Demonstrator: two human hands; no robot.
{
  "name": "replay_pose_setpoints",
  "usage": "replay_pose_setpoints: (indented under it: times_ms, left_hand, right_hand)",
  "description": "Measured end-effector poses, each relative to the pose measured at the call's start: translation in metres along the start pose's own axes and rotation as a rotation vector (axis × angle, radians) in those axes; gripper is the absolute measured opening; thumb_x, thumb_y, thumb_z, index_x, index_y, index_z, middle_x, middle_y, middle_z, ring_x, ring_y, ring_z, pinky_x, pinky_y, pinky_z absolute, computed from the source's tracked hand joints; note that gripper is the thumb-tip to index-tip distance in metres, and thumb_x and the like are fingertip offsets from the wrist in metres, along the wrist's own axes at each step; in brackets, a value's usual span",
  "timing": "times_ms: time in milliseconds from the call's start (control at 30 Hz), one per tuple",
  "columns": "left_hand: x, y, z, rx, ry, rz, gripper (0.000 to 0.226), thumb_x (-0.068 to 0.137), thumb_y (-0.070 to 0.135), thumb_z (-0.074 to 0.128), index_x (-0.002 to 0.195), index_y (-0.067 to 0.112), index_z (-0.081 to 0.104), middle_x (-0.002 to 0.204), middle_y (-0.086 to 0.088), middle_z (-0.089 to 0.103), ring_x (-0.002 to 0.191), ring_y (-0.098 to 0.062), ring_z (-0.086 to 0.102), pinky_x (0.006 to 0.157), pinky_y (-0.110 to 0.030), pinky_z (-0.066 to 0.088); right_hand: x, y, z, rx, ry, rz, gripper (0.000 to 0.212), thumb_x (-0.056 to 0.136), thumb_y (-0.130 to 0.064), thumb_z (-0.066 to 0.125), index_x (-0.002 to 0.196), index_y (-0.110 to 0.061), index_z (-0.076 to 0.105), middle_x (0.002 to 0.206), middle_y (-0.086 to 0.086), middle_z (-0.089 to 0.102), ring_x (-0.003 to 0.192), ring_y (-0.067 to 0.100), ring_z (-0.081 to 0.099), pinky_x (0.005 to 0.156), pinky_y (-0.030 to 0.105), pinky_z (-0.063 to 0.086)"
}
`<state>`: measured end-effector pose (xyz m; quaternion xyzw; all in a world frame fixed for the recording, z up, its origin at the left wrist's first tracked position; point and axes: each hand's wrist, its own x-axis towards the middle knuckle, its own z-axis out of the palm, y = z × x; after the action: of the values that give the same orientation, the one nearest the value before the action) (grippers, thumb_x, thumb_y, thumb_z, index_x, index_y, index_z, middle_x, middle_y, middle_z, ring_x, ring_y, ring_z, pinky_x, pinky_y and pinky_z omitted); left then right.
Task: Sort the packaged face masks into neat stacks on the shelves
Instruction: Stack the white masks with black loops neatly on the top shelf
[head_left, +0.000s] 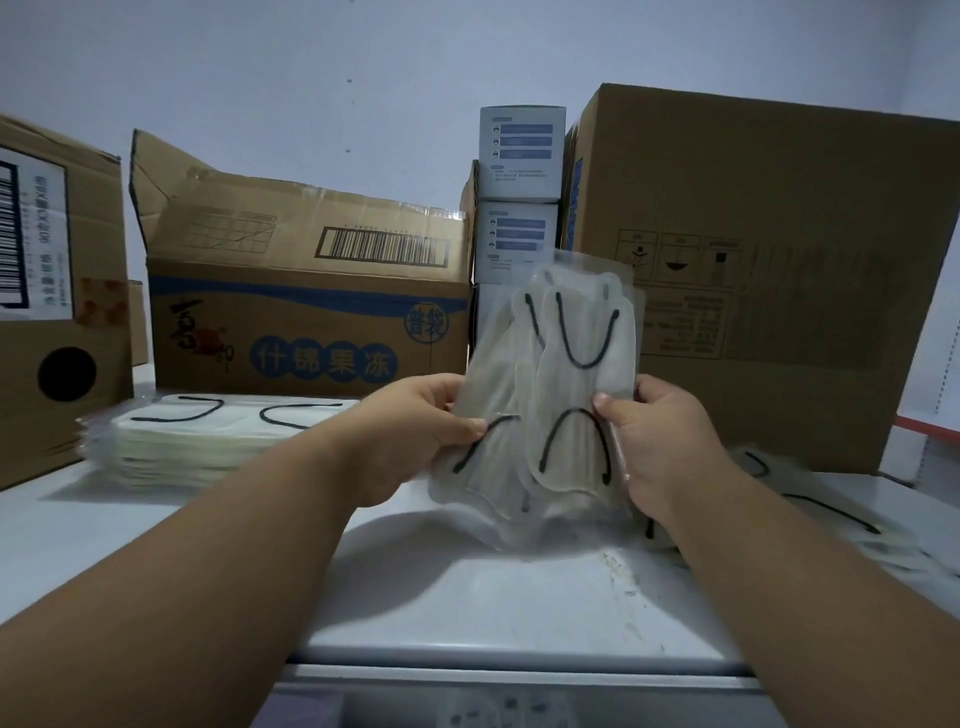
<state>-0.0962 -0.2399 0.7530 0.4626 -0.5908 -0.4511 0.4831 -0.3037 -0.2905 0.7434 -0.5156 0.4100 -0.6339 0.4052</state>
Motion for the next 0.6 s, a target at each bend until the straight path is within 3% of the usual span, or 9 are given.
replay_pose_setpoints:
  times_ms: [67,167,267,367,433,533,600]
  left_hand:
    - [0.002,0.001,-0.004,0.116,0.135,0.021,0.031,0.092,-0.002,0.062,0.116,0.016,0.068,0.100,-0.009,0.076,0.095,-0.026,0.073,0.088,-0.043,0.059]
    - [0.001,0.003,-0.010,0.467,0.304,0.143,0.029,0.088,0.012,0.072,0.111,0.028,0.062,0.097,0.003,0.072,0.089,-0.017,0.070,0.072,-0.035,0.060]
    - [-0.004,0.007,-0.013,0.465,0.207,0.209,0.029,0.087,0.010,0.073,0.109,0.026,0.065,0.094,0.003,0.075,0.088,-0.016,0.072,0.078,-0.038,0.062]
    - [-0.011,0.012,-0.014,0.428,0.041,0.180,0.020,0.085,0.006,0.074,0.101,0.017,0.073,0.093,-0.006,0.077,0.092,-0.026,0.073,0.086,-0.043,0.060]
    - [-0.014,0.014,-0.016,0.385,-0.008,0.191,0.016,0.081,0.006,0.077,0.097,0.010,0.075,0.093,-0.010,0.077,0.092,-0.027,0.074,0.084,-0.041,0.061]
    - [-0.012,0.013,-0.021,0.296,0.067,0.212,0.016,0.078,0.007,0.078,0.093,0.010,0.077,0.091,-0.011,0.077,0.089,-0.028,0.074,0.078,-0.039,0.062]
    - [-0.008,0.013,-0.024,0.170,0.207,0.204,0.019,0.083,0.028,0.075,0.090,0.011,0.075,0.087,-0.009,0.076,0.084,-0.030,0.071,0.083,-0.048,0.060]
  right_hand:
    - [0.003,0.002,-0.005,-0.297,0.071,-0.163,0.011,0.094,-0.008,0.059,0.090,-0.009,0.069,0.092,0.022,0.069,0.084,0.034,0.068,0.076,0.054,0.059]
    - [0.005,-0.001,-0.009,-0.609,0.055,-0.378,0.012,0.096,-0.014,0.057,0.099,-0.014,0.067,0.105,0.008,0.066,0.093,0.026,0.063,0.084,0.038,0.055]
    - [0.007,-0.006,-0.010,-0.725,-0.101,-0.467,0.013,0.096,-0.018,0.057,0.103,-0.021,0.067,0.134,-0.004,0.050,0.114,0.018,0.052,0.101,0.036,0.044]
    - [0.007,-0.016,-0.013,-0.692,-0.287,-0.359,0.010,0.097,-0.019,0.057,0.101,-0.021,0.066,0.118,0.001,0.064,0.103,0.028,0.063,0.094,0.051,0.053]
    - [0.006,-0.023,-0.015,-0.653,-0.413,-0.272,0.010,0.096,-0.018,0.060,0.096,-0.023,0.068,0.100,0.009,0.072,0.094,0.034,0.068,0.086,0.052,0.057]
    - [0.004,-0.032,-0.017,-0.768,-0.464,-0.304,0.006,0.093,-0.018,0.067,0.090,-0.023,0.069,0.089,0.005,0.074,0.087,0.027,0.069,0.078,0.040,0.059]
    - [0.007,-0.034,-0.015,-0.844,-0.393,-0.380,0.005,0.091,-0.021,0.068,0.087,-0.020,0.067,0.086,0.008,0.071,0.079,0.025,0.066,0.070,0.038,0.055]
